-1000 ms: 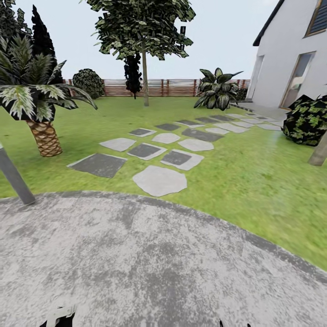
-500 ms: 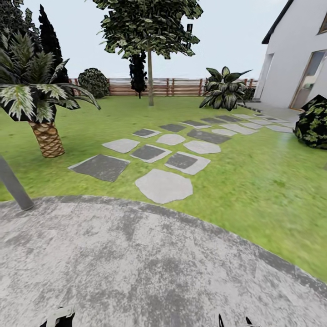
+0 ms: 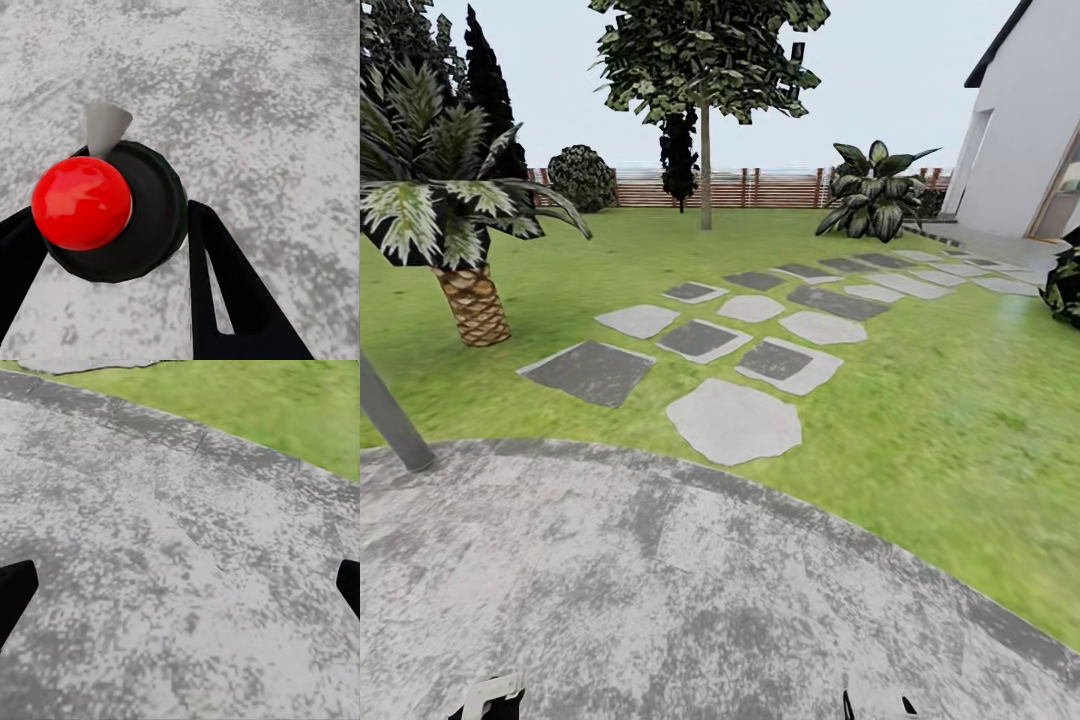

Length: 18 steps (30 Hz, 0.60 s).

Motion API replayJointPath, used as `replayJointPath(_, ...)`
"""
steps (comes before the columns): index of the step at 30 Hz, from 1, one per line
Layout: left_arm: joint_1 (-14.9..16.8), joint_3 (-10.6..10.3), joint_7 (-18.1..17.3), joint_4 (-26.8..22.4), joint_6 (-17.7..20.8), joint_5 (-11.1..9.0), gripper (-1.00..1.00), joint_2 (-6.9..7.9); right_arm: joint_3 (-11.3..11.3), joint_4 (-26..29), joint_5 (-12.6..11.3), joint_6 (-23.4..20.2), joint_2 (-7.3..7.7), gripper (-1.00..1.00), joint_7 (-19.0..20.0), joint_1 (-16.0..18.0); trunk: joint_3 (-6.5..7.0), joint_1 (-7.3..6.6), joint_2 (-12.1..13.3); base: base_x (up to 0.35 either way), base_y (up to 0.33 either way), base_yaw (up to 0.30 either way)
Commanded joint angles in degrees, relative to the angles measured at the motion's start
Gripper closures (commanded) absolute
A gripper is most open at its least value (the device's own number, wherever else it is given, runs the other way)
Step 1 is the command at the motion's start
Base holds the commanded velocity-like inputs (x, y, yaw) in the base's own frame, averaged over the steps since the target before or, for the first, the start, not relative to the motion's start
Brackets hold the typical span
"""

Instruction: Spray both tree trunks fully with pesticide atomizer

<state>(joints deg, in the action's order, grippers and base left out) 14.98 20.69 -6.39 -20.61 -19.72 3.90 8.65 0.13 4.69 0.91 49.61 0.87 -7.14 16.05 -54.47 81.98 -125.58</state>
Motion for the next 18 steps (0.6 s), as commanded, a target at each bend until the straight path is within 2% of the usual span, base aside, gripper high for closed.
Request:
replayJointPath(1, 0.05, 0.49, -0.38, 0.04, -0.17, 0.40, 1.00, -0.03, 0.04, -0.03, 0.13, 0.13, 0.00, -1.00, -0.23, 0.03, -0.05, 0.02, -0.02, 0.340, 0.000, 0.001)
replayJointPath(18, 0.05, 0.46, -0.38, 0.04, -0.21, 0.80, 1.00, -0.10, 0.12, -0.12, 0.14, 0.22, 0.62, -1.00, -0.29, 0.03, -0.05, 0.02, -0.02, 0.340, 0.000, 0.000)
